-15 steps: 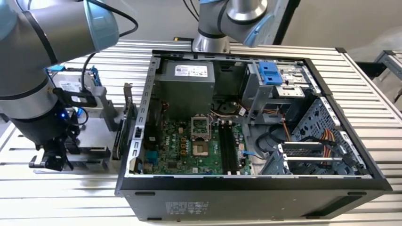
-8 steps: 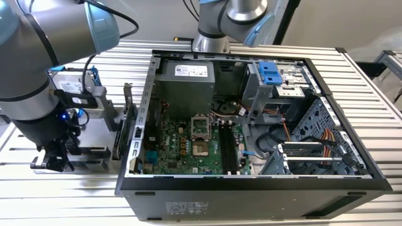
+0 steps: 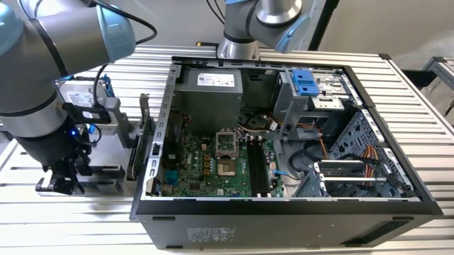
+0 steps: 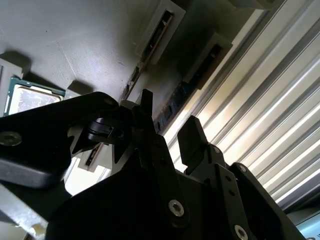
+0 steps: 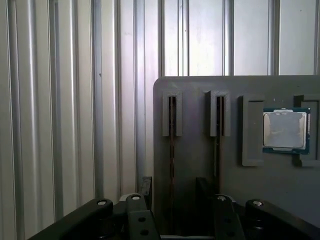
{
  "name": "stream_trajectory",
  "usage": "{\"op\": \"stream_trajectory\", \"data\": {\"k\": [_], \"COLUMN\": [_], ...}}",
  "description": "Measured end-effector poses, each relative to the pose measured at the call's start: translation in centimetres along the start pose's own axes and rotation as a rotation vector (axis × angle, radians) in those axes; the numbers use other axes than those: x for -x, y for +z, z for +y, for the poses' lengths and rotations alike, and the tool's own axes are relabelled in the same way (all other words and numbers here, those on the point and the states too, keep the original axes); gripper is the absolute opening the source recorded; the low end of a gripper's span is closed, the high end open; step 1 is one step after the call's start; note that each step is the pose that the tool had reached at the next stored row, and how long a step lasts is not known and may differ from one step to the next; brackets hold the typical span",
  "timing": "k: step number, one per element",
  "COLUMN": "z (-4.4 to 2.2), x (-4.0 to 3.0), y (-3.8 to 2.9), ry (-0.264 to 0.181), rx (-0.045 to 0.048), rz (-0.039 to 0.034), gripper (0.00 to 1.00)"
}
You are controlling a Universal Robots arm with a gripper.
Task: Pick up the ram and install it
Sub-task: 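Pick up the ram and move it above insertion slot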
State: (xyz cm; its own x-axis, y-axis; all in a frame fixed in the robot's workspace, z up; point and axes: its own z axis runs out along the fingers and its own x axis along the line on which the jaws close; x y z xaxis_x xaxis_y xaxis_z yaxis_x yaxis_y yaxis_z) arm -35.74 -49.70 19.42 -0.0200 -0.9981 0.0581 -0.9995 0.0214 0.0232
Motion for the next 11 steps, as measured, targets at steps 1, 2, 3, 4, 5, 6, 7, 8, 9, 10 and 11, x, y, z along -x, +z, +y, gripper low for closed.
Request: {"op": "stream_trajectory", "data": {"k": [1, 2, 3, 4, 5, 6, 7, 8, 9, 10, 11], "z": [0.00, 0.00, 0.00, 0.00, 0.00, 0.00, 0.00, 0.00, -0.01, 0.00, -0.01], "x": [0.00, 0.00, 0.00, 0.00, 0.00, 0.00, -0.02, -0.05, -0.09, -0.12, -0.12], "y": [0.01, 0.01, 0.01, 0.02, 0.03, 0.03, 0.04, 0.04, 0.05, 0.03, 0.03], "ry": [0.000, 0.000, 0.000, 0.000, 0.000, 0.000, 0.000, 0.000, 0.000, 0.000, 0.000], "rx": [0.0003, 0.0004, 0.0005, 0.0012, 0.0019, 0.0019, 0.0018, 0.0018, 0.0017, 0.0020, 0.0019], "rz": [0.0000, 0.0000, 0.0001, 0.0000, -0.0001, -0.0001, -0.0001, -0.0001, -0.0002, 0.0000, 0.0000], "gripper": [1.00, 1.00, 1.00, 1.00, 1.00, 1.00, 1.00, 1.00, 1.00, 1.00, 1.00]}}
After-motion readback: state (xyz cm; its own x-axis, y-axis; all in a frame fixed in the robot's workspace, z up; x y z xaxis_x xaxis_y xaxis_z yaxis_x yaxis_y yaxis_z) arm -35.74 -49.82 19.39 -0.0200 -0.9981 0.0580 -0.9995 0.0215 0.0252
